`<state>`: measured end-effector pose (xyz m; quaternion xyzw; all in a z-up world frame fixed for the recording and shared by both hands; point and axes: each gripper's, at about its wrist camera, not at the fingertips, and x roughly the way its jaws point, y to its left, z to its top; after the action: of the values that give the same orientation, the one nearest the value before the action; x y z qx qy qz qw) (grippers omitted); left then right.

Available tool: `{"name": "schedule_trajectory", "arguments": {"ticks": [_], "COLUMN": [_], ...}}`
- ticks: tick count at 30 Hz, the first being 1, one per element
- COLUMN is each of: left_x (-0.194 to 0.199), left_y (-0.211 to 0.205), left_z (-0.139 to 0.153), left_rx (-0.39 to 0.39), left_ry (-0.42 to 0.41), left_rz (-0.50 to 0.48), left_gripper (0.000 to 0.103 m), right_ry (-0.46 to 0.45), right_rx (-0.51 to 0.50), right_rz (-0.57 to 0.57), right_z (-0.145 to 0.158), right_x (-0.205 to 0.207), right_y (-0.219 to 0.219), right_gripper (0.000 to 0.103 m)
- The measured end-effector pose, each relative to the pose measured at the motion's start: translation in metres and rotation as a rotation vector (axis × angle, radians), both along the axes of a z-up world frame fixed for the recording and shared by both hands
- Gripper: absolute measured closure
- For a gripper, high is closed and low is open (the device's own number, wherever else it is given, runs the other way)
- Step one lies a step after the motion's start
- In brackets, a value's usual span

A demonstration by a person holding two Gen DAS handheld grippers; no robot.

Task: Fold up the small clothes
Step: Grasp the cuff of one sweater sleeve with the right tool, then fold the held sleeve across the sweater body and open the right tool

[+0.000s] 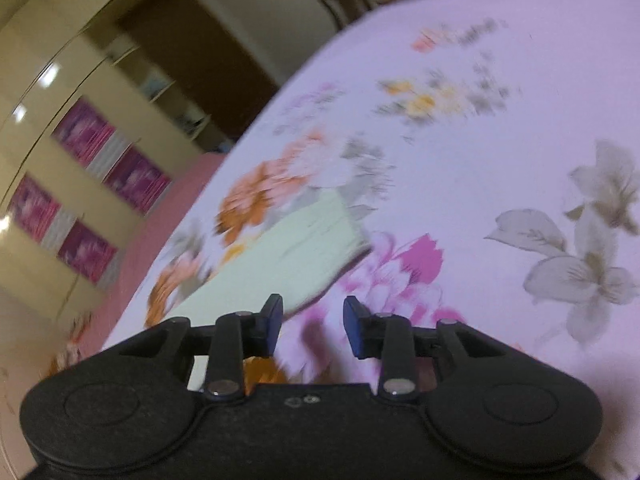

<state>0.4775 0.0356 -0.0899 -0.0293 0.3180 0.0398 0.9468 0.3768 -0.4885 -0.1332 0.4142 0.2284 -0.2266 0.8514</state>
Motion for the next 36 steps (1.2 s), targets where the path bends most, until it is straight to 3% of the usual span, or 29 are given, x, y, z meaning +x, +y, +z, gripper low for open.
{"name": "schedule_trajectory", "arguments": {"ticks": [5, 9, 13, 15, 17, 20, 25, 30, 33, 36], "left_x": [0.004, 0.003, -0.001, -0.004, -0.006, -0.014, -0.026, -0.036, -0.035, -0.029], "left_y": [0.009, 0.019, 0.035, 0.044, 0.054, 0.065, 0.079, 0.091, 0.102, 0.101], "left_z": [-0.014, -0.017, -0.01, -0.008, -0.007, -0.008, -0.014, -0.012, -0.009, -0.006], "left_rx": [-0.01, -0.009, -0.002, 0.0, -0.005, -0.001, -0.01, -0.026, -0.087, -0.087], "left_ry": [0.011, 0.017, 0.015, 0.021, 0.027, 0.038, 0.062, 0.066, 0.051, 0.043], "left_rz": [0.008, 0.015, 0.026, 0.027, 0.03, 0.043, 0.07, 0.093, 0.14, 0.144], "left_gripper": [0.0, 0.0, 0.0, 0.0, 0.0, 0.0, 0.0, 0.0, 0.0, 0.0], "right_ry": [-0.019, 0.027, 0.084, 0.152, 0.116, 0.08, 0.022, -0.01, -0.034, -0.049], "right_rx": [0.005, -0.048, -0.2, -0.295, -0.338, -0.402, -0.501, -0.518, -0.513, -0.504], "right_rz": [-0.013, 0.002, -0.03, 0.048, 0.084, 0.198, 0.444, 0.649, 0.743, 0.818], "right_z": [-0.006, -0.003, 0.016, 0.024, 0.036, 0.054, 0.064, 0.052, 0.045, 0.039], "right_x": [0.016, 0.027, 0.035, 0.052, 0.057, 0.068, 0.09, 0.112, 0.119, 0.125], "right_y": [-0.008, -0.011, -0.01, 0.004, 0.018, 0.058, 0.161, 0.262, 0.313, 0.357], "right_gripper": [0.077, 0.098, 0.099, 0.099, 0.099, 0.099, 0.099, 0.099, 0.099, 0.099]}}
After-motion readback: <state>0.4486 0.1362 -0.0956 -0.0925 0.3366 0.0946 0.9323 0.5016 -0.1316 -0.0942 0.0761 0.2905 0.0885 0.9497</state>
